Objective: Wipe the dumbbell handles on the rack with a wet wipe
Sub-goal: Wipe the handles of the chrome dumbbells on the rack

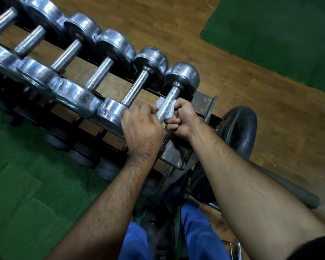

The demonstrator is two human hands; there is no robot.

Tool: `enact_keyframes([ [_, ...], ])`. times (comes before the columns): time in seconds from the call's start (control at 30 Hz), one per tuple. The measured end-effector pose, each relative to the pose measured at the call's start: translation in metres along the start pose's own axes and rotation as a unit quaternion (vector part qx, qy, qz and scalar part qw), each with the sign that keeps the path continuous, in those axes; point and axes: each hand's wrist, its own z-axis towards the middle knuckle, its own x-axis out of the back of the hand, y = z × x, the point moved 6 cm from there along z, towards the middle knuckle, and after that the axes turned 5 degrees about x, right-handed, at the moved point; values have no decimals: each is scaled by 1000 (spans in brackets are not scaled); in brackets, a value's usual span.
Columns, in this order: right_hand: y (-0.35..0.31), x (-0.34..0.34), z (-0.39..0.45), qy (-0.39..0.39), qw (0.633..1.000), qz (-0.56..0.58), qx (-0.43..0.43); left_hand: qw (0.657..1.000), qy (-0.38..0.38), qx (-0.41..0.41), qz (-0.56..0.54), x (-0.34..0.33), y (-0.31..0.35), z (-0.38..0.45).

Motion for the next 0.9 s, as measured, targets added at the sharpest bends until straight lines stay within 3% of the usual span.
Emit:
enact_keyframes([
  [0.13,-1,2,-7,23,995,-81,-52,1000,-4,-4,-5,-1,-2,2],
  [0.3,-9,-5,-8,19,999,22,-20,1000,-1,-10,13,-2,-2,1],
  [0.47,8,-3,-18,-27,988,-128,-79,1000,12,-8,10,-2,-2,0],
  [0.53,6,-1,-17,-21,987,-135,-84,1000,8,-9,10,-1,0,0],
  [0.67,3,-4,-18,22,999,-25,-39,1000,-1,-3,-2,1,-1,1],
  [0.8,6,-5,-30,33,997,-70,-10,1000,-18,-5,-11,1,-1,-2],
  [0.9,8,-1,-46,97,988,-114,26,998,-16,-19,-63,5,-3,-4],
])
